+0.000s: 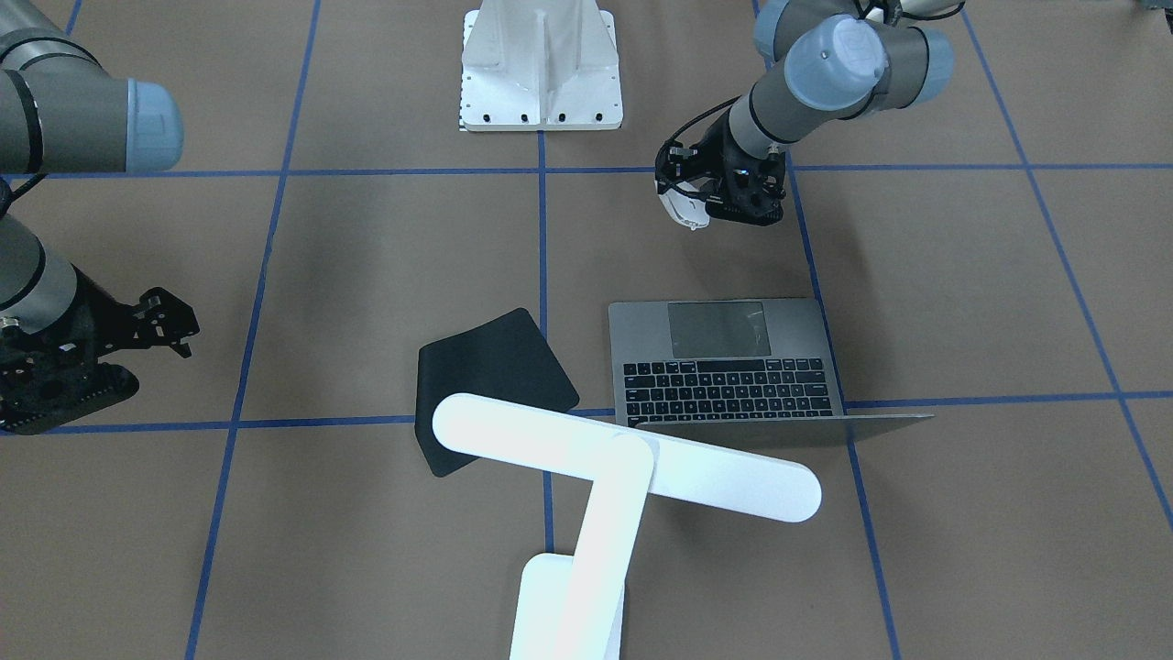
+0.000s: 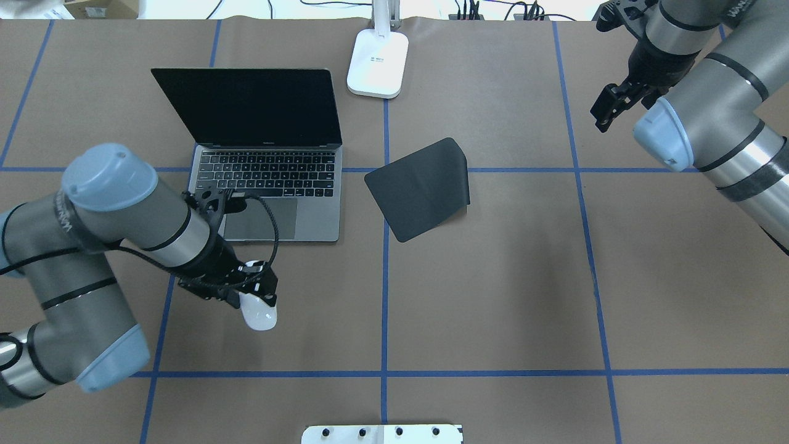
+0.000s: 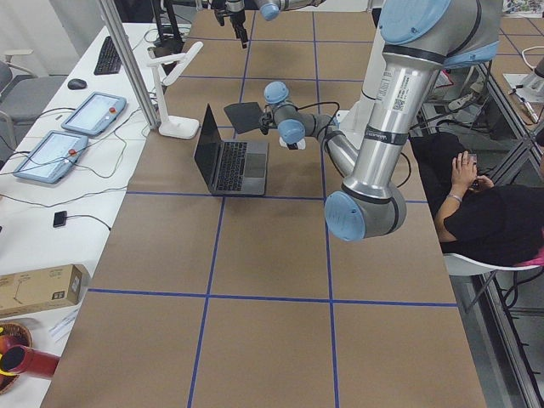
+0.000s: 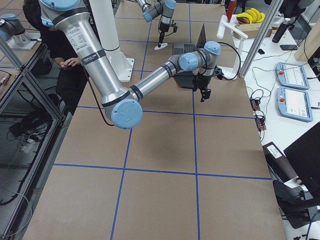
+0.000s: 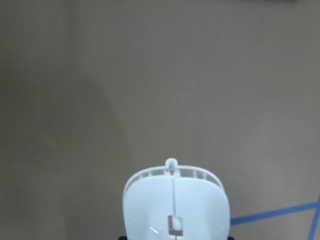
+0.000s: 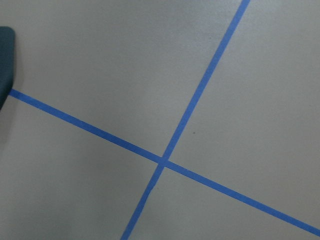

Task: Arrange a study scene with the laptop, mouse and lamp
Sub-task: 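Raise the right gripper away while the left gripper carries the white mouse forward, then carry the white mouse over the mouse pad with the left gripper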

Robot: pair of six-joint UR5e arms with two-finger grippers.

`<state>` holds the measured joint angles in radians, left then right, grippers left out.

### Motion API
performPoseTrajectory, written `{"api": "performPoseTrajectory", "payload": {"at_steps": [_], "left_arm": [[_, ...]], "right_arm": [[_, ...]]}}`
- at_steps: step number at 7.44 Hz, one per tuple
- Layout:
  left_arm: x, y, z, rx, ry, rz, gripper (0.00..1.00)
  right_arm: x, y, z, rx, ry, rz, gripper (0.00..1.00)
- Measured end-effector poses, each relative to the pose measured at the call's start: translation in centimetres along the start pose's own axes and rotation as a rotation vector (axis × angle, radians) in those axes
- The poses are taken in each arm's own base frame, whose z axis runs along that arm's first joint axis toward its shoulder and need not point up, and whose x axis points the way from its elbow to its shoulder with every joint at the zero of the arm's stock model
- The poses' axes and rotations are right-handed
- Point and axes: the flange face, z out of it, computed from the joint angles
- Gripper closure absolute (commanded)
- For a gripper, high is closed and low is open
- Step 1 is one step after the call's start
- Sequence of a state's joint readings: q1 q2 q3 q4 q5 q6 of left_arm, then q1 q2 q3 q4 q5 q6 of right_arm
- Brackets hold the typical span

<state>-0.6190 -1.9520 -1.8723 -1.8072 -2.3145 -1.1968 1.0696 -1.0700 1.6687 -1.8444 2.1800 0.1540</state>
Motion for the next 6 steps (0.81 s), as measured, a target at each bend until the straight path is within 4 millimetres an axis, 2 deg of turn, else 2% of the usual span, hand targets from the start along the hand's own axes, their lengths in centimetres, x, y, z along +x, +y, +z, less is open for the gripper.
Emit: {"api": "performPoseTrajectory", "payload": {"at_steps": [2,6], "left_arm": [[4.0,-2.4,-2.2,0.033,0.009,-0.007,0.36],[12.2,-11.5,-1.0,0.061,-0.016,-0.007,0.36]], "right_arm": [[1.0,0.6,0.6,-0.005,-0.002,0.014,0.0],[6.4,3.8,2.1,0.015,-0.046,0.066,0.0]]}}
